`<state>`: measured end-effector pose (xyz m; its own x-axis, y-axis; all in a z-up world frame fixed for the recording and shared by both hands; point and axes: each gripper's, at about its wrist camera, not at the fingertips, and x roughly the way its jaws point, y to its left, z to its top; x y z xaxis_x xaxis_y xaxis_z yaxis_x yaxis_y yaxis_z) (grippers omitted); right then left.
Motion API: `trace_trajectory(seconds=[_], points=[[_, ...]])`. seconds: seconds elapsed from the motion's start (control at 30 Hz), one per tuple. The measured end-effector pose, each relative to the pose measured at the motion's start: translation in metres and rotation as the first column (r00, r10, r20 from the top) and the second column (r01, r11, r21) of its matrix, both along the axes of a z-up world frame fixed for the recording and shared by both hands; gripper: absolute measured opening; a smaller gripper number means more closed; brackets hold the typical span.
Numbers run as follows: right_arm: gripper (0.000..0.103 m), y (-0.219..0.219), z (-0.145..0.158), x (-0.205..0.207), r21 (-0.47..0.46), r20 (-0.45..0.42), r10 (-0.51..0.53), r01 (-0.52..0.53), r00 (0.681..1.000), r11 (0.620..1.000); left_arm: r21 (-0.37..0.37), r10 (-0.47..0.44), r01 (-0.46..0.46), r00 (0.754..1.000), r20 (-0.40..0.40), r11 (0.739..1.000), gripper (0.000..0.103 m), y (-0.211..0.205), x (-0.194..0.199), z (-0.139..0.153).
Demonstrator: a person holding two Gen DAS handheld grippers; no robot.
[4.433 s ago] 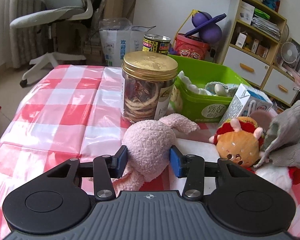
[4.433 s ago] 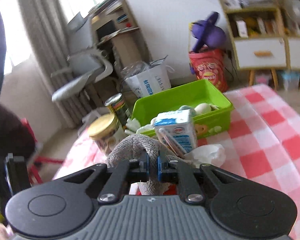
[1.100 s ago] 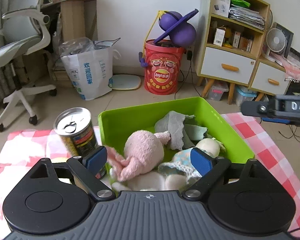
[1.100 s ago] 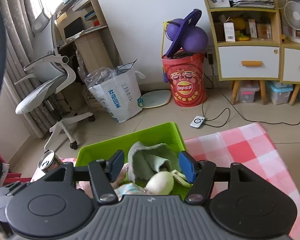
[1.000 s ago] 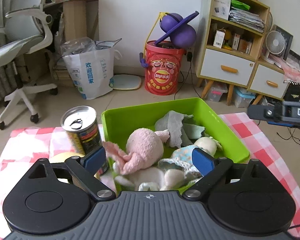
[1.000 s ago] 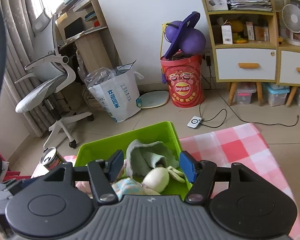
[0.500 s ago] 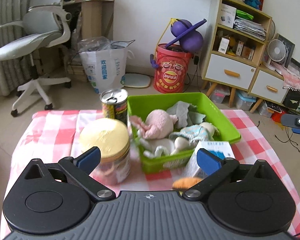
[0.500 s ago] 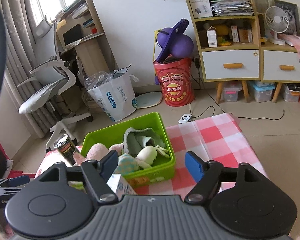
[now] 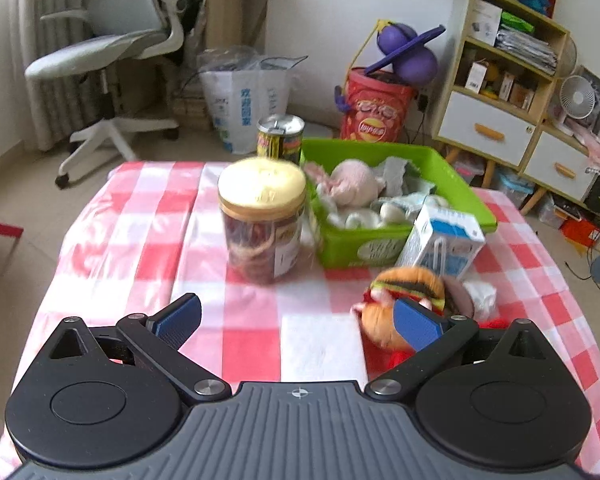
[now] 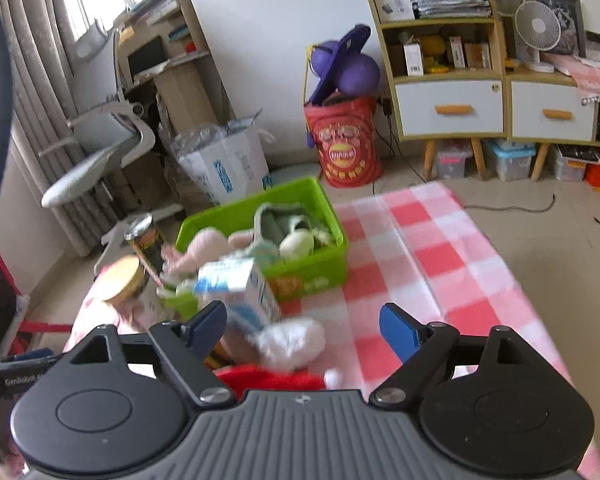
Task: Organize soft objects
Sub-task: 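Move the left tool to the white sponge block while the right tool approaches the Santa plush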
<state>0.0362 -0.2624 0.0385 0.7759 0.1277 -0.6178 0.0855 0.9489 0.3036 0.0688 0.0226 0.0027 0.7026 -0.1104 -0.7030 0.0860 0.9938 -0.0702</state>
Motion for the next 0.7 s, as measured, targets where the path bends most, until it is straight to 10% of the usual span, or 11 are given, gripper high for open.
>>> trace_trajectory(seconds=[0.7], points=[[0.066, 0.037, -0.073, -0.01, 0.148, -0.171, -0.041, 0.066, 0.984, 0.987, -0.022, 0.09, -0.092, 0.993, -0.082, 0.996, 0.098, -0.006, -0.025, -0.078]])
